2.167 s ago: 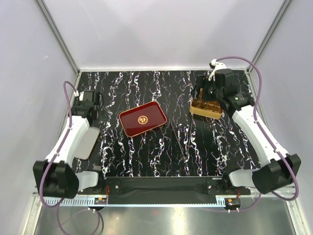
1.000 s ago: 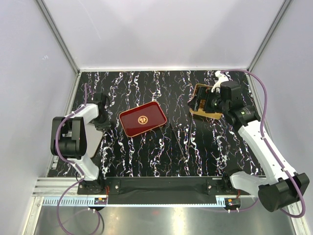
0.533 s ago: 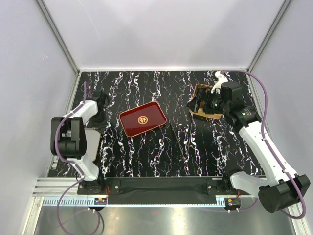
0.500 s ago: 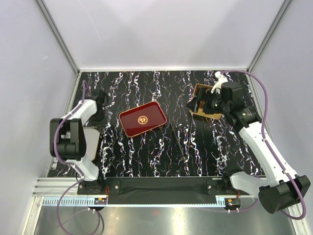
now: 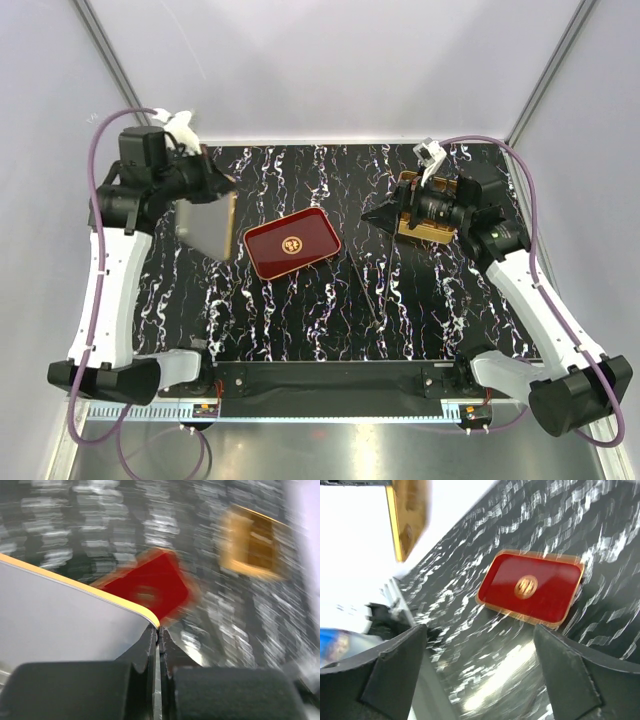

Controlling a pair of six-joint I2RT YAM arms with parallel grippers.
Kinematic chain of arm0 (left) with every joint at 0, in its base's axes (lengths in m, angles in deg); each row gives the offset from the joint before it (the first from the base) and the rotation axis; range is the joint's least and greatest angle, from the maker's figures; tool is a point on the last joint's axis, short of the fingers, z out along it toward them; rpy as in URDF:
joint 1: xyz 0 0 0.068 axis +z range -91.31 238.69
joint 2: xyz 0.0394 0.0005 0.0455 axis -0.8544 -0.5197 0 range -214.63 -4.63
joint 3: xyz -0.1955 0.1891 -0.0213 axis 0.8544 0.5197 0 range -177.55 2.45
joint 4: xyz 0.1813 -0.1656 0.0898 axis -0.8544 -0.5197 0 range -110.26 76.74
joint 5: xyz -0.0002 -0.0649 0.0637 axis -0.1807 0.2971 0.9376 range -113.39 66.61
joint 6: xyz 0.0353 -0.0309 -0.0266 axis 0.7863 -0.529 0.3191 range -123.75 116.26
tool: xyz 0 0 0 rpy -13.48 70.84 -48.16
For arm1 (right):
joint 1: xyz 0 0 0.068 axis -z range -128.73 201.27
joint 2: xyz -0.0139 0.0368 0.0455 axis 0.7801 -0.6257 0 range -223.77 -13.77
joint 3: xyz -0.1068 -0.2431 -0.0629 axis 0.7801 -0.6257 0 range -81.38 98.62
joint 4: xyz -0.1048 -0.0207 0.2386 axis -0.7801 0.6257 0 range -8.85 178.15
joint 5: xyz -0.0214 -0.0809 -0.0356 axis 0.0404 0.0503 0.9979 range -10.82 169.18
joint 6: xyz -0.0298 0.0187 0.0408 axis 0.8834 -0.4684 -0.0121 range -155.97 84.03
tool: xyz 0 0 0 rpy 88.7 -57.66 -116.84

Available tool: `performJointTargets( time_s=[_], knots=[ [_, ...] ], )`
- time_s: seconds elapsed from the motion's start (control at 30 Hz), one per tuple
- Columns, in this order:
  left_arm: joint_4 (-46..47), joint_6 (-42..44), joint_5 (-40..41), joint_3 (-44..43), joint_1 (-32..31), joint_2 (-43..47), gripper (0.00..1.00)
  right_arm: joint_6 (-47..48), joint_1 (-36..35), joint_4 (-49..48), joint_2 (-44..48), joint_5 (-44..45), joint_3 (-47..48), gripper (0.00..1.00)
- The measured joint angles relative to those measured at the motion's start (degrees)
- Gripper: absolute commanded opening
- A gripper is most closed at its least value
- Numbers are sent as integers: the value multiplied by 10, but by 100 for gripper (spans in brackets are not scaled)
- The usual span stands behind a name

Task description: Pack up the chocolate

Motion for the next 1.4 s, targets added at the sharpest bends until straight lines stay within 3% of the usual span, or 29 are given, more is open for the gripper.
performJointTargets(
  time_s=[0.13, 0.33, 0.53, 0.7, 0.93, 1.4],
  knots=[
    [40, -14, -129, 38, -72, 9, 0, 78, 0, -87, -1, -31, -32, 97],
    [52, -9, -229, 91, -157, -31, 0, 248, 0, -143, -12, -85, -49, 95],
    [57, 20, -302, 112, -186, -26, 0, 382, -15, -163, -11, -150, -51, 96],
    [56, 52, -332, 112, -209, -21, 0, 459, -104, -156, -29, -150, -44, 96],
    [43, 75, -344, 101, -256, -23, 0, 546, -170, -98, -63, -114, 0, 96],
    [17, 132, -395, 84, -277, -17, 0, 642, -184, -6, -107, -147, 31, 91]
  ],
)
